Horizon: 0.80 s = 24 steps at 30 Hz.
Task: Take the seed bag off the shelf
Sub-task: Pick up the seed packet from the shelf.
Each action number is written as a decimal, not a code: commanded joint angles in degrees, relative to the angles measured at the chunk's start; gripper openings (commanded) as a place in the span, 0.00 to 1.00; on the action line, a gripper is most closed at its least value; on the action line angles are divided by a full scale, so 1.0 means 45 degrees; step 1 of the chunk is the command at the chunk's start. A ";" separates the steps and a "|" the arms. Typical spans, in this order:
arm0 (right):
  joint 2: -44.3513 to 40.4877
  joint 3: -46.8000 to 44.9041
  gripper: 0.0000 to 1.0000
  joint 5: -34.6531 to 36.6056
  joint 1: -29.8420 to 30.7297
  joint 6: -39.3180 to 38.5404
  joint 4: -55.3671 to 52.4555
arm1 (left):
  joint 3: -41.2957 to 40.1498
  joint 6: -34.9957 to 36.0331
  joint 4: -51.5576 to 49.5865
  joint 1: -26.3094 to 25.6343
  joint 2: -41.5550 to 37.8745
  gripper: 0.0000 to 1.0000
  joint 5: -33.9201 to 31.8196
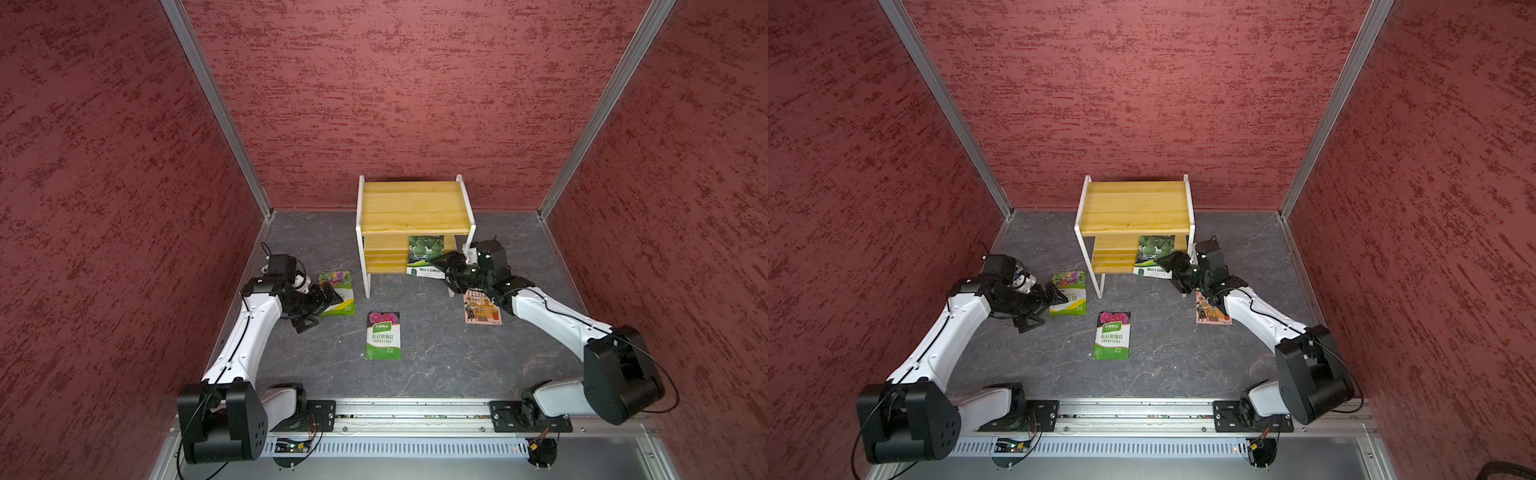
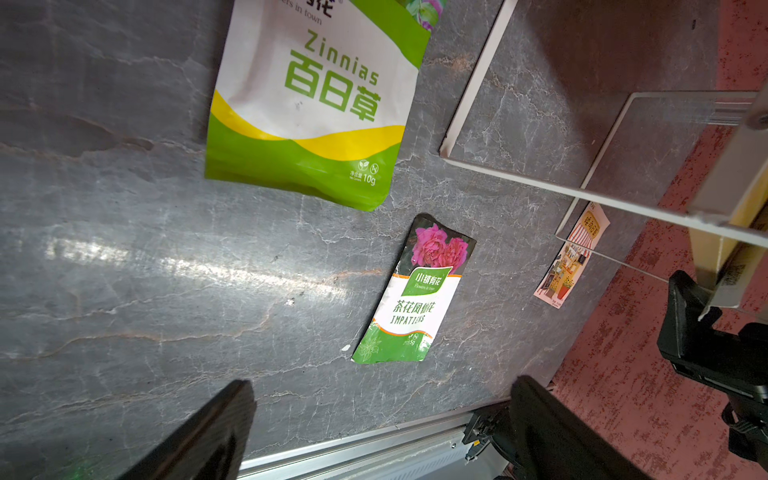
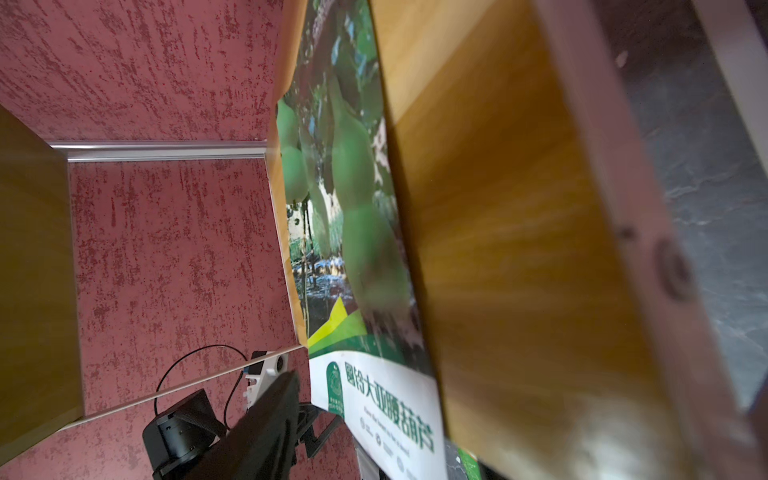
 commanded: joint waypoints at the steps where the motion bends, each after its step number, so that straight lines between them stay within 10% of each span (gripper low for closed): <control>1: -0.0077 0.0619 0.63 -0.0092 0.0071 -0.0016 0.1455 | 0.0089 0.0128 -0.0062 -0.0014 0.0044 1.00 -0.0055; 16: -0.1176 0.0440 0.75 -0.0079 0.0403 0.0482 0.0795 | -0.0163 0.0051 0.0045 -0.0018 -0.0090 1.00 -0.0014; 24: -0.1081 0.0358 0.63 0.0070 0.0482 0.0657 0.1144 | -0.0096 0.0037 0.0006 -0.0037 -0.0074 1.00 -0.0009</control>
